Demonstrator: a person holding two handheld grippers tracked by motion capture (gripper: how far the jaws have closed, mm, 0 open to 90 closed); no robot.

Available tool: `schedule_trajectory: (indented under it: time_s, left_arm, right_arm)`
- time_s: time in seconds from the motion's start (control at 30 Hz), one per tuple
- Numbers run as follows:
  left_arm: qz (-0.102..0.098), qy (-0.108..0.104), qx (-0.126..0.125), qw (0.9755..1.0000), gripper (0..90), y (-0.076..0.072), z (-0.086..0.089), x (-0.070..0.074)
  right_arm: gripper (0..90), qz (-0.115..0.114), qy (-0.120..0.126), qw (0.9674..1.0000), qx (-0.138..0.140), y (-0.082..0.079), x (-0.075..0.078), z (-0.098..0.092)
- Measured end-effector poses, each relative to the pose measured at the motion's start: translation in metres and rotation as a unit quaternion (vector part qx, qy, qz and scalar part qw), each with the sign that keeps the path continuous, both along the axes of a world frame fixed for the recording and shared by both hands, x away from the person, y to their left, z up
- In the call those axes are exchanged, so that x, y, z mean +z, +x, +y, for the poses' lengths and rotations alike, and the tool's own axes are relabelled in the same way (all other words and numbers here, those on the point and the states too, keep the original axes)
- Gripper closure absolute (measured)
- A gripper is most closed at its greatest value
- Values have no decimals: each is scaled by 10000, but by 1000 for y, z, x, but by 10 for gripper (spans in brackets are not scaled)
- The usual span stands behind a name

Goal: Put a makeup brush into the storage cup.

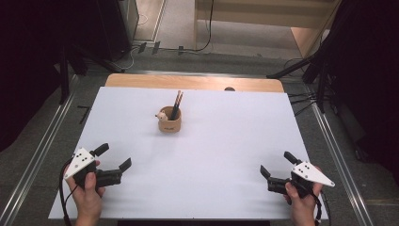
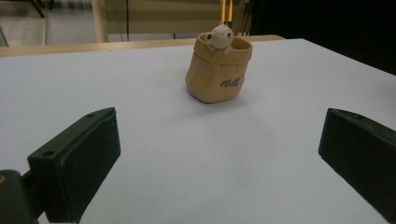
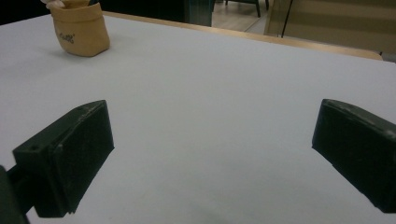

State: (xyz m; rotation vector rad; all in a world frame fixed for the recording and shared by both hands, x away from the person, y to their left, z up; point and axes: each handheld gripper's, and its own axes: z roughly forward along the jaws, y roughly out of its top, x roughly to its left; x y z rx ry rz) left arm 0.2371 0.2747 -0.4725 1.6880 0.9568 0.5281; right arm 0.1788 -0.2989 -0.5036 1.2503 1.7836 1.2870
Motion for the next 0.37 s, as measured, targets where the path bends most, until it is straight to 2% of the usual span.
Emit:
schedule_trajectory:
  time_s: [0.03, 0.2, 0.37]
  left_arm:
    - [16, 62, 17, 10000, 0, -1, 2, -1]
    - [66, -44, 111, 9999, 0, -2, 12, -5]
    - [82, -50, 119, 9999, 0, 2, 10, -7]
  right_arm:
    - [0, 15, 18, 10000, -2, 0, 0, 0]
    - [0, 31, -31, 10000, 10, -1, -1, 3]
    - [0, 25, -66, 9999, -126, -2, 1, 6]
